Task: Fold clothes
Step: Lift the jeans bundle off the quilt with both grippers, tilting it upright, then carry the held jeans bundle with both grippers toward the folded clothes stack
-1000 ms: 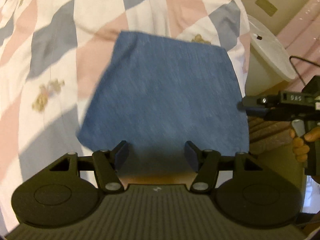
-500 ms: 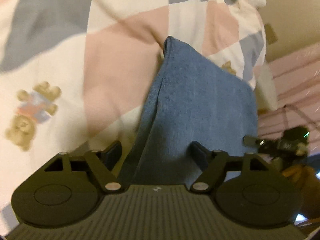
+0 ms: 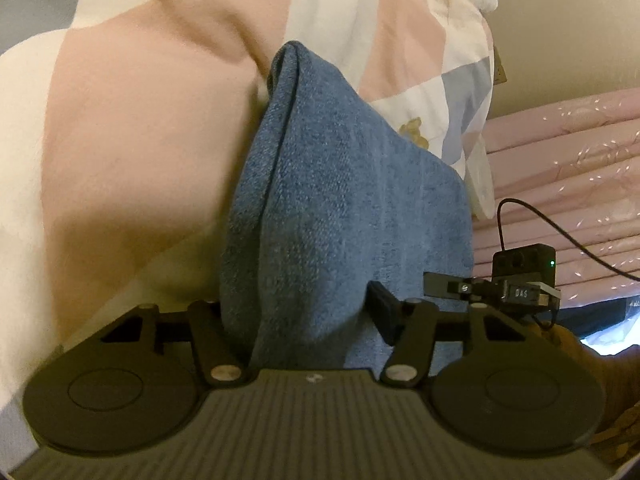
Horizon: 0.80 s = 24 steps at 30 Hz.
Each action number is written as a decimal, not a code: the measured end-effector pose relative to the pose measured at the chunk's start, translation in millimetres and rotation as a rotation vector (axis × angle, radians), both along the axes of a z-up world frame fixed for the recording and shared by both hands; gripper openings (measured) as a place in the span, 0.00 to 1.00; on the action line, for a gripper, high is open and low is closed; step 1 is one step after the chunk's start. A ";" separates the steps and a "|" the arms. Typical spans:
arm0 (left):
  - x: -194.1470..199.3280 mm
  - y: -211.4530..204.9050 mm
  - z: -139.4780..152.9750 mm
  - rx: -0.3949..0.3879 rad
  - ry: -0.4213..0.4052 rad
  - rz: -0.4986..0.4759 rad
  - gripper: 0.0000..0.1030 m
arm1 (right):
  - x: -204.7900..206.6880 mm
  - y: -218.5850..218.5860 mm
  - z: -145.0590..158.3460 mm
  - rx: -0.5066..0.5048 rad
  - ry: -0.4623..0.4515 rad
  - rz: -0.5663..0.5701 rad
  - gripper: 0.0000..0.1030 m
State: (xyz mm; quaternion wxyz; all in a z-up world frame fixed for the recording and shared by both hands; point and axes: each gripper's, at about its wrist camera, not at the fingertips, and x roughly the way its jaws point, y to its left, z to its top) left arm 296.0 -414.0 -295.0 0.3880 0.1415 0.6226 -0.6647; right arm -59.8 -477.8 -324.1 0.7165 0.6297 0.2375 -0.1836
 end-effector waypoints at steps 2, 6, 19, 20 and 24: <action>-5.4 2.2 7.1 -0.016 -0.022 -0.005 0.42 | -0.6 2.9 8.6 -0.019 0.010 0.013 0.42; -11.2 18.8 28.8 -0.048 -0.037 0.025 0.34 | -7.0 10.1 33.3 -0.026 -0.005 0.023 0.36; -35.3 141.2 91.3 -0.034 -0.065 0.310 0.32 | -15.1 38.1 73.4 0.063 -0.077 0.216 0.34; -38.8 156.5 94.5 -0.023 -0.074 0.349 0.32 | -11.4 41.4 75.3 0.075 -0.077 0.256 0.34; -63.2 225.8 123.2 -0.012 -0.115 0.542 0.32 | 4.6 55.5 97.3 0.107 -0.098 0.421 0.34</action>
